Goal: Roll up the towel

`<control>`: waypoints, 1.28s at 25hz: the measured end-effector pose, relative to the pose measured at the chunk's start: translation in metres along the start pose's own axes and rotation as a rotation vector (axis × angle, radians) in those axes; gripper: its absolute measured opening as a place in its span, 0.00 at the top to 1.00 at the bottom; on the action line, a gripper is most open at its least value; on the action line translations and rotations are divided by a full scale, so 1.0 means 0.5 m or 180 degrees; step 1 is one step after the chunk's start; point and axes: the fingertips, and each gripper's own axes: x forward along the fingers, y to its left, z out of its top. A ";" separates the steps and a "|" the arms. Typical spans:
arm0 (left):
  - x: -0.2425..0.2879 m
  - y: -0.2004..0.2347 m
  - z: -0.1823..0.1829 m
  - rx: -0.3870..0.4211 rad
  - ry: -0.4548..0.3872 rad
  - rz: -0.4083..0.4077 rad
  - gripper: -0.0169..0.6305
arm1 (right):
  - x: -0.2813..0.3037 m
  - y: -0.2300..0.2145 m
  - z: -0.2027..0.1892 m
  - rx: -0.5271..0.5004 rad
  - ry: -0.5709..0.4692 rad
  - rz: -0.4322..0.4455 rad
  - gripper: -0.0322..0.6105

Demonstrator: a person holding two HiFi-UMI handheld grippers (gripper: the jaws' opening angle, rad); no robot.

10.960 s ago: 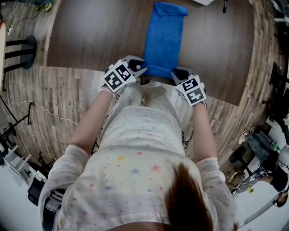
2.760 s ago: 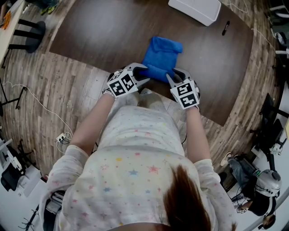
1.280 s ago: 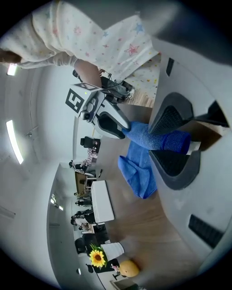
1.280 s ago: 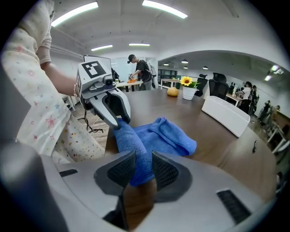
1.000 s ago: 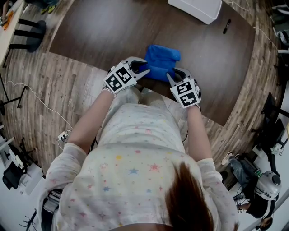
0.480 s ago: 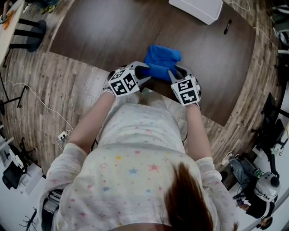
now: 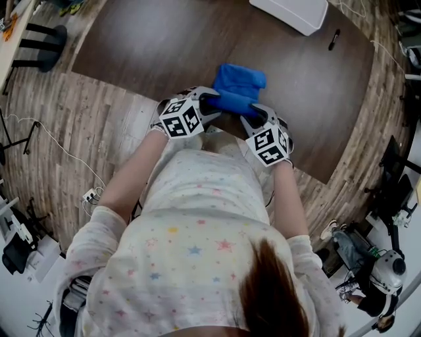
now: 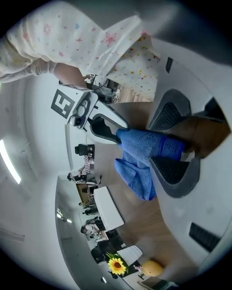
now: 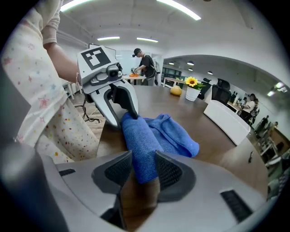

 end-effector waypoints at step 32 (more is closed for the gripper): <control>-0.188 0.352 0.324 0.0169 -0.0672 0.0952 0.86 | -0.190 -0.354 0.334 -0.0276 -0.0847 -0.1264 0.86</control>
